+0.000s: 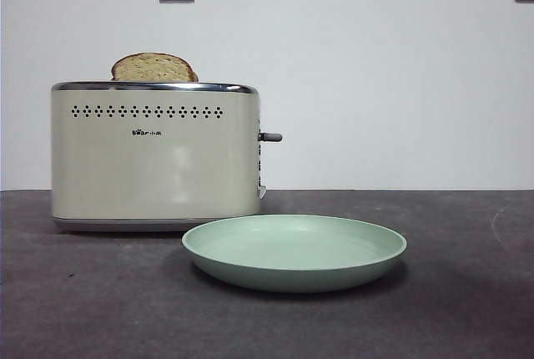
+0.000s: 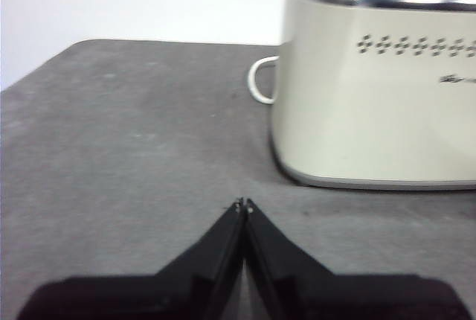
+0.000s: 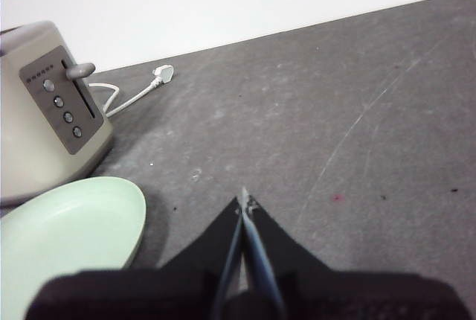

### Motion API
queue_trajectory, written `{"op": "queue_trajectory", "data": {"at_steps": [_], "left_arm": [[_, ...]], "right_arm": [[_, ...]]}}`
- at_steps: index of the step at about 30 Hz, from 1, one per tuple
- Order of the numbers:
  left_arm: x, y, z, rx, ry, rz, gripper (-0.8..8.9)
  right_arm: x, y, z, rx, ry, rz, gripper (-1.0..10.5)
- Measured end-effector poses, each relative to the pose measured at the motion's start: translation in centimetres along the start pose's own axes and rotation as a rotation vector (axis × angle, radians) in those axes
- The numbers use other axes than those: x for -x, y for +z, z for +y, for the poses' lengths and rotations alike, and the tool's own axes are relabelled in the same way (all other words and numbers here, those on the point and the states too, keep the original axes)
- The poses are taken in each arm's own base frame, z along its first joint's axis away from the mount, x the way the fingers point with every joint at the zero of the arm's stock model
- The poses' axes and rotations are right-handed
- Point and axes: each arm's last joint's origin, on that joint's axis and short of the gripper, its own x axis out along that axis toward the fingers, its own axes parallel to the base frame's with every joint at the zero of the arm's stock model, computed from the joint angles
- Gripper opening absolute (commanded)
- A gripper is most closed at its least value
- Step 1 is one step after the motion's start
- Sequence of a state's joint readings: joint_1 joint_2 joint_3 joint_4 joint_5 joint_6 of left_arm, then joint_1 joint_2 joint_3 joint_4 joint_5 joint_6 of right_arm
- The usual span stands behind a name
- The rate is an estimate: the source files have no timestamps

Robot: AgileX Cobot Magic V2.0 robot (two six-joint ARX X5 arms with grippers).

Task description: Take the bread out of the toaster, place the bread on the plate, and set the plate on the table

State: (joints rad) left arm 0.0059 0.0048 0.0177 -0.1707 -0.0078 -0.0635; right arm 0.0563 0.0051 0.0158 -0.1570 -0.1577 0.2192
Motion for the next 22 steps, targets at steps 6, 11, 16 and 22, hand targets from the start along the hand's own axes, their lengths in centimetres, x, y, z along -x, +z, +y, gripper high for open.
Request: {"op": "queue_trajectory", "data": {"at_steps": [6, 11, 16, 22], "left_arm": [[1.2, 2.5, -0.3, 0.04, -0.04, -0.013, -0.07], [2.5, 5.2, -0.5, 0.106, -0.069, -0.064, -0.06], [3.8, 7.1, -0.8, 0.136, -0.127, -0.057, -0.06], [5.2, 9.6, -1.3, 0.141, -0.238, 0.036, -0.07]], "right_arm": [[0.0, 0.1, 0.2, -0.082, 0.054, 0.037, -0.1], [0.4, 2.2, 0.9, -0.116, 0.092, 0.029, -0.1], [0.6, 5.2, 1.9, -0.123, 0.19, 0.047, -0.1], [0.6, 9.2, 3.2, -0.106, 0.28, 0.18, -0.1]]}}
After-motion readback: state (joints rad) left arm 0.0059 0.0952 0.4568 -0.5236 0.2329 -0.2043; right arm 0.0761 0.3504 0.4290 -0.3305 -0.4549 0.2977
